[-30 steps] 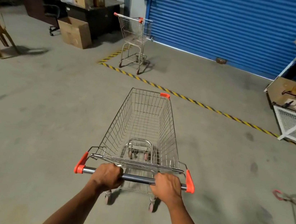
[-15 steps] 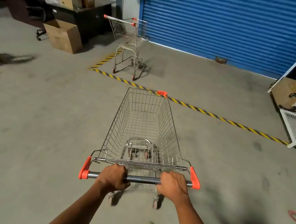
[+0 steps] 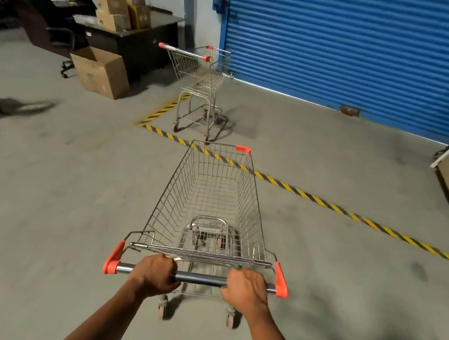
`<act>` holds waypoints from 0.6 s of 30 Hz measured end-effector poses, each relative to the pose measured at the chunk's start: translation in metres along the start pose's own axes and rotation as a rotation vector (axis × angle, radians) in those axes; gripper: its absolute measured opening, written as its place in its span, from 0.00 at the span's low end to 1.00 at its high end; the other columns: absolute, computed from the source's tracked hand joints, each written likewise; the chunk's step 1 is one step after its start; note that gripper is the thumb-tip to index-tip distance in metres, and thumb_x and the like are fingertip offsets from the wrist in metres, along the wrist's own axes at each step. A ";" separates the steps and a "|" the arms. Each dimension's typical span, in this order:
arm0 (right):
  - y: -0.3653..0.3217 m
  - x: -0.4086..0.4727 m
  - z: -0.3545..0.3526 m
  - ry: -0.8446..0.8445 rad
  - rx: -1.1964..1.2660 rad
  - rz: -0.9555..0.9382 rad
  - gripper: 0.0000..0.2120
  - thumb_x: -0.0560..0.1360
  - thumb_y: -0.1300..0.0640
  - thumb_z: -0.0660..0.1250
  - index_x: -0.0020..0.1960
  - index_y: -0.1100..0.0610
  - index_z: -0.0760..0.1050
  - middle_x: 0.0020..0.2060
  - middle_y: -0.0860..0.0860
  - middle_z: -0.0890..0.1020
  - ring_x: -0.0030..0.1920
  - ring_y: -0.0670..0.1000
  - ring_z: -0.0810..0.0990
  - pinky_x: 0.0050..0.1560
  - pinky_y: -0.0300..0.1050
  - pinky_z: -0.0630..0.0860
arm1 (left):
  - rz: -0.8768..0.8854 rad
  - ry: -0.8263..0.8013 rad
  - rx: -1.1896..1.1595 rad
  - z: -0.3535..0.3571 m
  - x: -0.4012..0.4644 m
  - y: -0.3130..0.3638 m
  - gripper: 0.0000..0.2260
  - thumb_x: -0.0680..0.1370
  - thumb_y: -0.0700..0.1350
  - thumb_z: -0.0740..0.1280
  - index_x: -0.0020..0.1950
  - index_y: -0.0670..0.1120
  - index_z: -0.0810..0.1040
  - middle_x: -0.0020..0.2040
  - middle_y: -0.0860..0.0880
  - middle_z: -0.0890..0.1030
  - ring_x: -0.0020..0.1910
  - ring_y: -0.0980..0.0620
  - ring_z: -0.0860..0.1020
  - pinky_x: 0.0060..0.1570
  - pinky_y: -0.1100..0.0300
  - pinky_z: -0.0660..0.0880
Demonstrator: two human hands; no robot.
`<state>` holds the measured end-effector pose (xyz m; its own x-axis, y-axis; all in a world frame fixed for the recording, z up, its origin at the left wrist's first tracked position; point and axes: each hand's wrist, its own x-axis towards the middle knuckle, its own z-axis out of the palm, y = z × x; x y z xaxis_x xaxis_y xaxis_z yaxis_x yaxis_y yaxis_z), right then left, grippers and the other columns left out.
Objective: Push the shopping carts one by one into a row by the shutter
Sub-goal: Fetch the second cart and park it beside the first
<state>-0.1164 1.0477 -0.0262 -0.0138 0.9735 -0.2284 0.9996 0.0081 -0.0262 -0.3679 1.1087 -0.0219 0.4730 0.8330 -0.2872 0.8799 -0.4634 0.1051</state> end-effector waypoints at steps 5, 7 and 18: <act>0.011 0.076 -0.018 0.015 -0.005 -0.022 0.11 0.75 0.48 0.64 0.49 0.52 0.80 0.44 0.53 0.84 0.46 0.56 0.83 0.46 0.48 0.76 | 0.008 -0.016 0.040 -0.029 0.072 -0.027 0.12 0.77 0.62 0.63 0.46 0.54 0.77 0.38 0.55 0.77 0.36 0.57 0.75 0.35 0.64 0.67; 0.015 0.108 -0.025 0.005 -0.005 -0.017 0.11 0.76 0.48 0.64 0.50 0.52 0.81 0.45 0.52 0.84 0.46 0.55 0.83 0.45 0.48 0.76 | 0.017 -0.008 0.065 -0.037 0.103 -0.040 0.14 0.77 0.62 0.62 0.46 0.53 0.78 0.40 0.54 0.79 0.37 0.55 0.75 0.37 0.62 0.70; 0.034 0.293 -0.078 -0.005 -0.012 0.065 0.13 0.73 0.48 0.63 0.52 0.51 0.80 0.45 0.51 0.84 0.46 0.55 0.84 0.46 0.47 0.77 | 0.083 -0.017 0.056 -0.099 0.289 -0.114 0.20 0.74 0.63 0.59 0.48 0.48 0.80 0.43 0.48 0.83 0.42 0.46 0.82 0.41 0.56 0.76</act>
<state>-0.0842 1.3506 -0.0184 0.0506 0.9709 -0.2342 0.9986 -0.0521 0.0001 -0.3269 1.4317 -0.0226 0.5426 0.7863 -0.2955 0.8338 -0.5470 0.0755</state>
